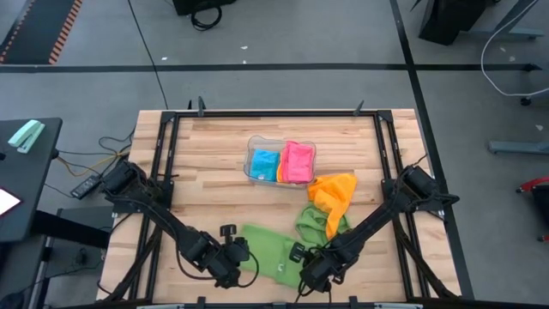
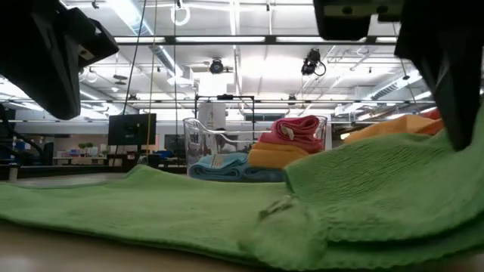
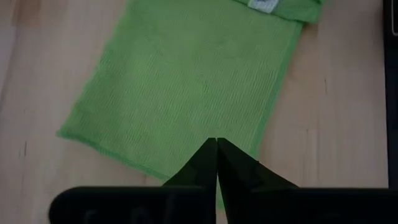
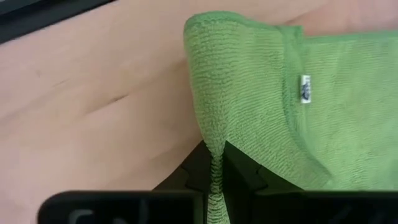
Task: Fold microfiber towels
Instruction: Fold the top green microfiber cloth
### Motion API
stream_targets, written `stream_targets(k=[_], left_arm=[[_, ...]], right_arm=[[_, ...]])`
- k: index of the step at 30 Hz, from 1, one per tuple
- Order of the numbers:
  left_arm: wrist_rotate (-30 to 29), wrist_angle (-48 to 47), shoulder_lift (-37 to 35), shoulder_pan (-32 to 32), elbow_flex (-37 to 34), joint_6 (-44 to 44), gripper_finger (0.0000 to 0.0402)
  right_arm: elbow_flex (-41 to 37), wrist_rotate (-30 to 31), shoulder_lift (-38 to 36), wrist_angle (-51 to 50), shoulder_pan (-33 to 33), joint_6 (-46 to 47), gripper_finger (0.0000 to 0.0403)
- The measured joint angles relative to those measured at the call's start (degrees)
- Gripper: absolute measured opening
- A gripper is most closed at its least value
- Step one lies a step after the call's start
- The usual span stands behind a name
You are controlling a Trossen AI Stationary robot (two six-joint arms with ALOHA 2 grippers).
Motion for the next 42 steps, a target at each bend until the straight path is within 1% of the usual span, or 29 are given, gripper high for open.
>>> stream_targets(k=[5, 9, 14, 23, 30, 38, 42], left_arm=[[-3.6, 2.8, 1.5, 0.0, 0.0, 0.7, 0.0027], [-4.4, 6.6, 3.6, 0.1, 0.0, 4.2, 0.0021], [-4.4, 8.1, 6.0, 0.4, 0.0, 5.0, 0.0015], [-5.0, 8.1, 7.1, 0.7, 0.0, 4.7, 0.0020], [-5.2, 8.2, 7.1, 1.0, 0.0, 5.8, 0.0013], [-5.4, 8.1, 7.1, 1.0, 0.0, 6.0, 0.0026], [-5.9, 8.1, 7.1, 1.6, 0.0, 6.0, 0.0024]], right_arm=[[1.4, -0.9, 0.0, -3.2, 0.9, 1.8, 0.0039], [3.4, -1.9, 0.0, -6.5, 1.1, 3.6, 0.0039], [5.4, -3.0, 0.0, -8.8, 1.1, 4.6, 0.0039], [5.6, -3.8, 0.0, -7.9, -1.1, 2.4, 0.0039], [5.6, -5.9, 0.0, -4.5, -4.1, -0.7, 0.0039], [5.6, -6.8, 0.0, -1.4, -6.2, -3.5, 0.0039], [5.6, -7.4, 0.2, 1.7, -7.2, -5.9, 0.0039]])
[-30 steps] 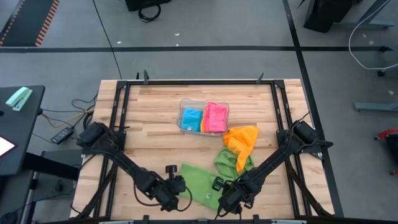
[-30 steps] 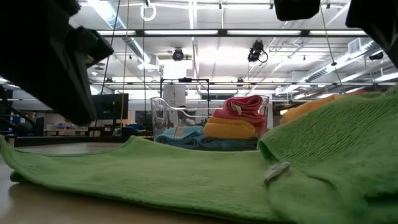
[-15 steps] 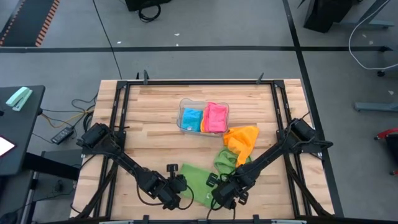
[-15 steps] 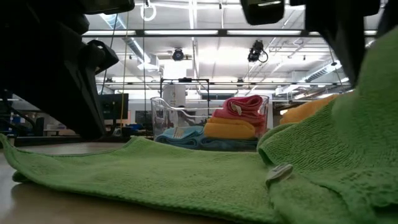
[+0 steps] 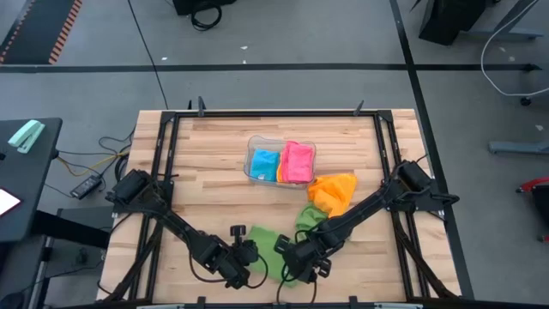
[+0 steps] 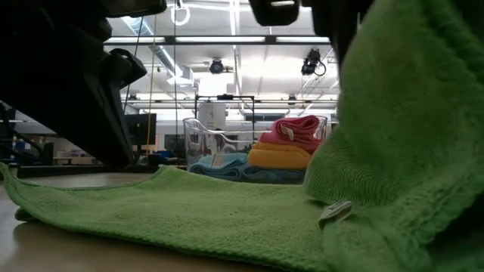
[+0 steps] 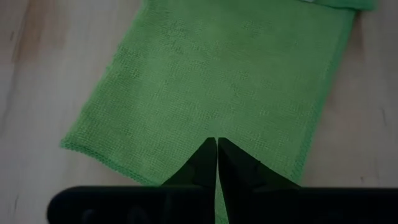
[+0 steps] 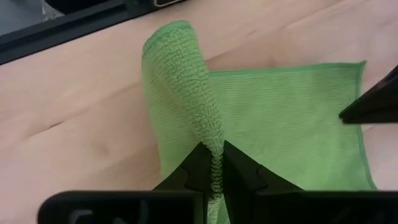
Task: Fold microfiber towels
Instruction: Fold the top green microfiber cloth
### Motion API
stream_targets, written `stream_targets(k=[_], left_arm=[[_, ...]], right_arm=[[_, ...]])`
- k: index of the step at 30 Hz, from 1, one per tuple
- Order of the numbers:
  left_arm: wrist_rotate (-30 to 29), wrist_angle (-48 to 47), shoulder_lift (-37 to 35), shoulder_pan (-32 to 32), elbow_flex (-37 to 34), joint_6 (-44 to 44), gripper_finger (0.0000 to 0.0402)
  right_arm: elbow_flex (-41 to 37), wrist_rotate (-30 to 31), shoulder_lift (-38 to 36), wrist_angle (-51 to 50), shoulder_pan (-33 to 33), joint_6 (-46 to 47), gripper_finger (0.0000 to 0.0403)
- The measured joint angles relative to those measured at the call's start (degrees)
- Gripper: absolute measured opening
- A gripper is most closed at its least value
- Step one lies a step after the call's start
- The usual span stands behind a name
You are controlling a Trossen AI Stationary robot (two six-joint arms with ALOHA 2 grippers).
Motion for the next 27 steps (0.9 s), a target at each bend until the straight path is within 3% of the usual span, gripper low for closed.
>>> stream_targets(k=[11, 27], left_arm=[[0.0, 0.6, 0.0, 0.4, 0.0, -0.4, 0.0020], [0.0, 0.7, 0.0, 0.4, 0.0, -1.5, 0.0024]], right_arm=[[-5.1, -0.8, 0.2, 11.3, -3.4, -2.4, 0.0039], [-5.1, -2.0, 2.9, 20.7, -7.0, -7.3, 0.0039]])
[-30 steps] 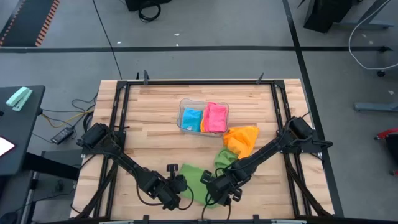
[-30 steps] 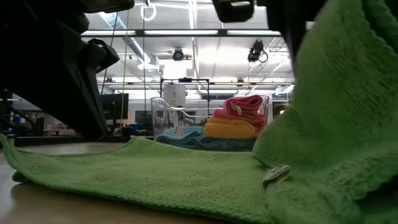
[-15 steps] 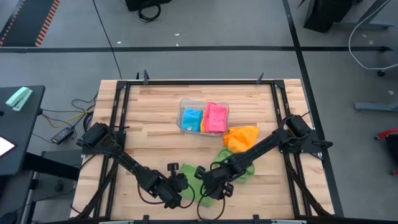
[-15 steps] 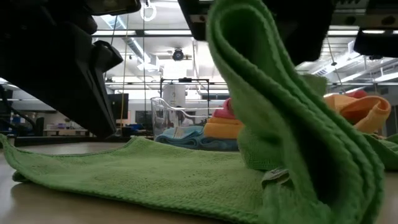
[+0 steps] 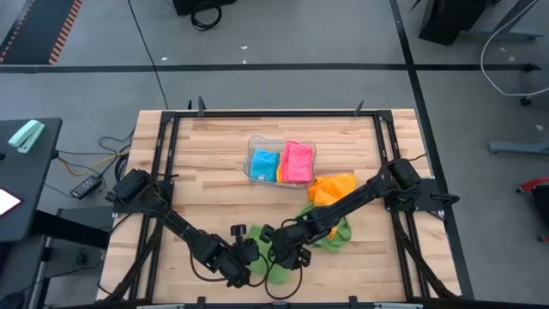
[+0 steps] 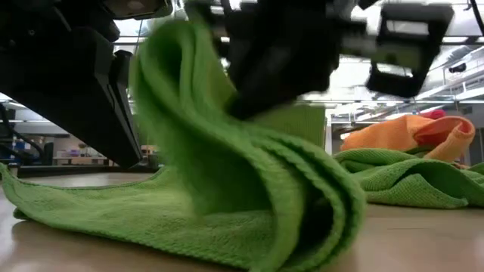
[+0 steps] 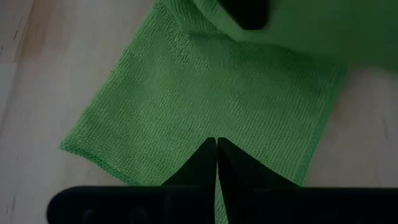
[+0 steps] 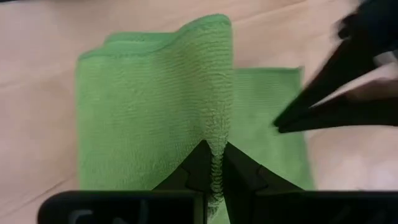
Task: Fold microfiber towels
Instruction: Fold the top green microfiber cloth
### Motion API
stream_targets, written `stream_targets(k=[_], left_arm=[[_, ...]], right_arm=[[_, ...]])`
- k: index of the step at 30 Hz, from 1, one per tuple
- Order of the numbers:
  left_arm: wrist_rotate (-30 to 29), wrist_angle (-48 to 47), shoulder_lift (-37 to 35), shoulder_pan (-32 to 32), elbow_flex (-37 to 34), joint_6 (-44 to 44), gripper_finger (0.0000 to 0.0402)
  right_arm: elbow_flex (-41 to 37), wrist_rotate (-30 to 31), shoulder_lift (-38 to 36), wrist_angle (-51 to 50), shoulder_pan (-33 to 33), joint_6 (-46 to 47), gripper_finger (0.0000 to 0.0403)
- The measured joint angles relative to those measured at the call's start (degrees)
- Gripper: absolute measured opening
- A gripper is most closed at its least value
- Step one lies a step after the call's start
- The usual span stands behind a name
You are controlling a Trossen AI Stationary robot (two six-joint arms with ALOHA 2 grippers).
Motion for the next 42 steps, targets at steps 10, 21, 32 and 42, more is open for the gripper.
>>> stream_targets(k=[10, 21, 32, 42], left_arm=[[0.1, 0.0, 0.0, 0.2, 0.0, 0.0, 0.0018], [0.5, 0.0, 0.0, -0.2, 0.0, -0.1, 0.0026], [2.5, -1.1, -0.5, -0.9, 0.0, -1.5, 0.0020], [2.6, -0.4, -1.4, -1.6, 0.0, -1.5, 0.0017]], right_arm=[[-0.1, -1.7, 3.2, 1.8, -0.7, -2.0, 0.0039], [0.0, -3.4, 4.7, 2.4, -2.1, -0.9, 0.0107], [1.3, 4.0, 3.1, 2.7, -2.1, -0.7, 0.0191], [1.2, 1.5, 2.8, 1.4, -1.7, -0.6, 0.0191]])
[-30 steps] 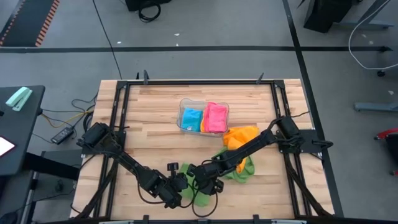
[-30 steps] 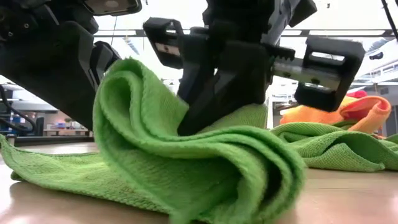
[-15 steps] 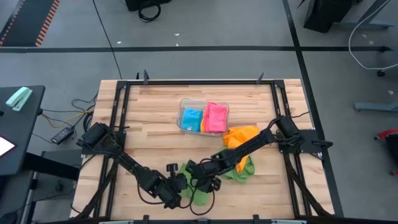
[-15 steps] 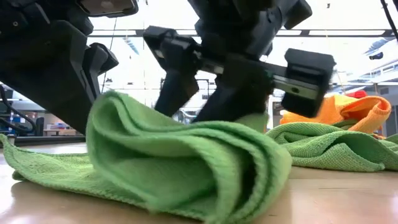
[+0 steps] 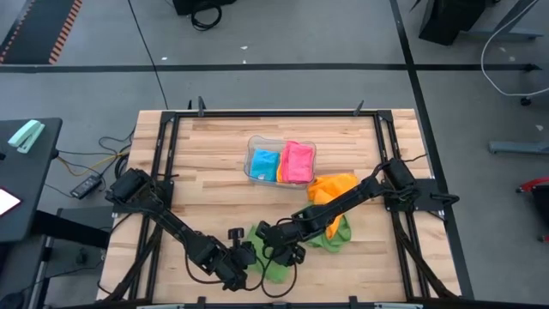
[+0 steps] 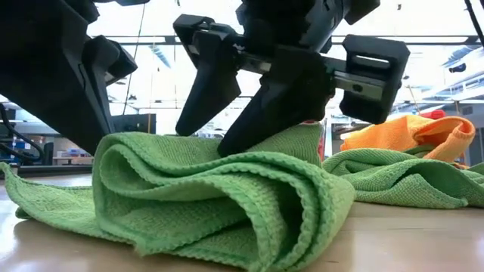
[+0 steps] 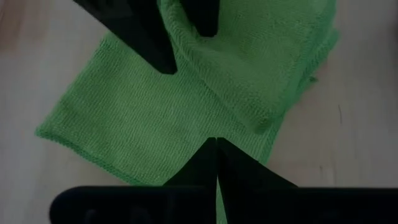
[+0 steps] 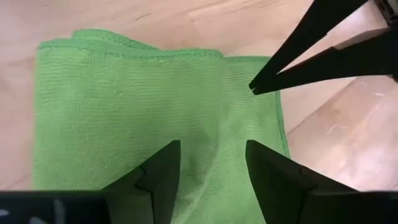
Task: Fold microfiber towels
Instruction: Fold the top green microfiber cloth
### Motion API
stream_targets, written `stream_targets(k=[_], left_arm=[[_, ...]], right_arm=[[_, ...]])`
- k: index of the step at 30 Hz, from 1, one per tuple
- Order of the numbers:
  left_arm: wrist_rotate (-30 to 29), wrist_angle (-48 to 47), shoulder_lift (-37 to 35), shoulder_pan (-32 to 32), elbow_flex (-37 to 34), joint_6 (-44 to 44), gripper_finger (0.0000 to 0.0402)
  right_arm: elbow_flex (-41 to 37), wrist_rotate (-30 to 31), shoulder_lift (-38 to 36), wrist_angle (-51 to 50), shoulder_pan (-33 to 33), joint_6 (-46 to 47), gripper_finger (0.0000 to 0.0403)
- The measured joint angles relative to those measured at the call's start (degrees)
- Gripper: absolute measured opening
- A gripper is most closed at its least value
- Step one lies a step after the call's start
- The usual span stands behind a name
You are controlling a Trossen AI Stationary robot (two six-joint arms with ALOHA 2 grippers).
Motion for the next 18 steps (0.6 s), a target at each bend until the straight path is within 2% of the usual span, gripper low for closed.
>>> stream_targets(k=[12, 18], left_arm=[[0.0, 1.8, 0.0, 0.0, 0.0, 0.0, 0.0023], [0.0, 2.1, 0.0, 0.0, 0.0, 0.1, 0.0044]], right_arm=[[0.4, -2.6, -4.8, -1.7, -0.3, 4.3, 0.0189], [0.2, -3.0, -6.9, -9.7, -0.3, 9.4, 0.0189]])
